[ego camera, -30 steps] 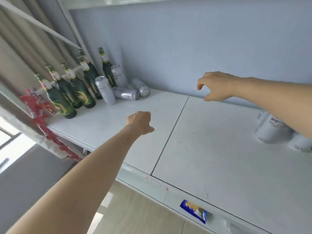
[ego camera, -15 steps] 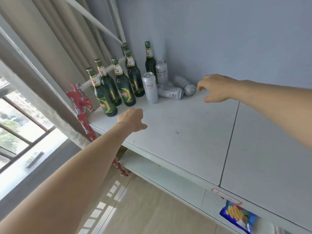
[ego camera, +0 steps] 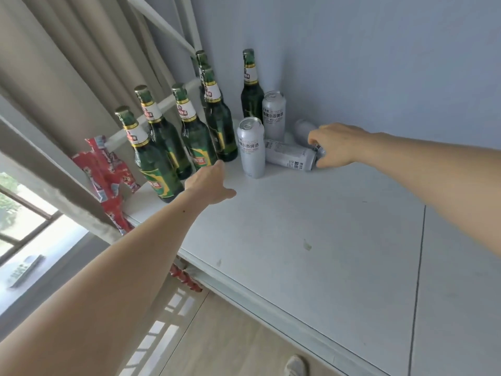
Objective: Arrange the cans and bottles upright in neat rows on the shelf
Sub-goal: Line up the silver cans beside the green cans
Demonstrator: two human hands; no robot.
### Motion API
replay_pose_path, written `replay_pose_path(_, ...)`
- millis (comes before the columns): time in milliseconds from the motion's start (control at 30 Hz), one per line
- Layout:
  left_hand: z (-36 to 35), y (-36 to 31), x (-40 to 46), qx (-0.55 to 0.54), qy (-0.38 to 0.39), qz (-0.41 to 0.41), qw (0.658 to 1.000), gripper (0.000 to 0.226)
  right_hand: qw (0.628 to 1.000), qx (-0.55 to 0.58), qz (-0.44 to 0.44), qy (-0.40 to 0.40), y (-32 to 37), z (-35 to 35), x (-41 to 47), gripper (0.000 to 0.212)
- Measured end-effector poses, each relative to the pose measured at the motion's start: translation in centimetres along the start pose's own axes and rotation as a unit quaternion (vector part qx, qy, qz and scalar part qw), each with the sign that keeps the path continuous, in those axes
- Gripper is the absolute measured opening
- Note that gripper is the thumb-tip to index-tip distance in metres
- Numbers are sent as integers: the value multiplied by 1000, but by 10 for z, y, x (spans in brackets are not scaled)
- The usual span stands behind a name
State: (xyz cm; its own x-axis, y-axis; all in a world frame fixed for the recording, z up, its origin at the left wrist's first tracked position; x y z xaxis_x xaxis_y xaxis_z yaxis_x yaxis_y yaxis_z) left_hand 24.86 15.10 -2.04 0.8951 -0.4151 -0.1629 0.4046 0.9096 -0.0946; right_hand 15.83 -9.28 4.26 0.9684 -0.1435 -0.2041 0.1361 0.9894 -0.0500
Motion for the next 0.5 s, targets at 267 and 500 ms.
replay_pose_path(267, -18, 6, 70, -70, 7, -9, 998, 78, 997, -68, -7, 43, 3, -38, 67, 69)
replay_pose_path(500, -36, -3, 114, -133, 19, -35, 990, 101, 996, -83, -21, 39, 5, -56, 98, 75)
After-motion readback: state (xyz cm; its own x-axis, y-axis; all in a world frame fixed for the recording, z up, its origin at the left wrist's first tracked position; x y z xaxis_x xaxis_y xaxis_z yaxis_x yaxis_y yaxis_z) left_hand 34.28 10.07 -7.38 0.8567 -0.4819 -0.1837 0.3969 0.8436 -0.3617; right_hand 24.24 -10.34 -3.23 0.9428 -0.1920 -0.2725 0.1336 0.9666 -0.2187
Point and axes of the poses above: each hand's wrist, its own x-axis towards the middle knuckle, its own z-axis out of the back of the hand, y = z × x, the point moved 6 cm from there along x, towards the middle knuckle
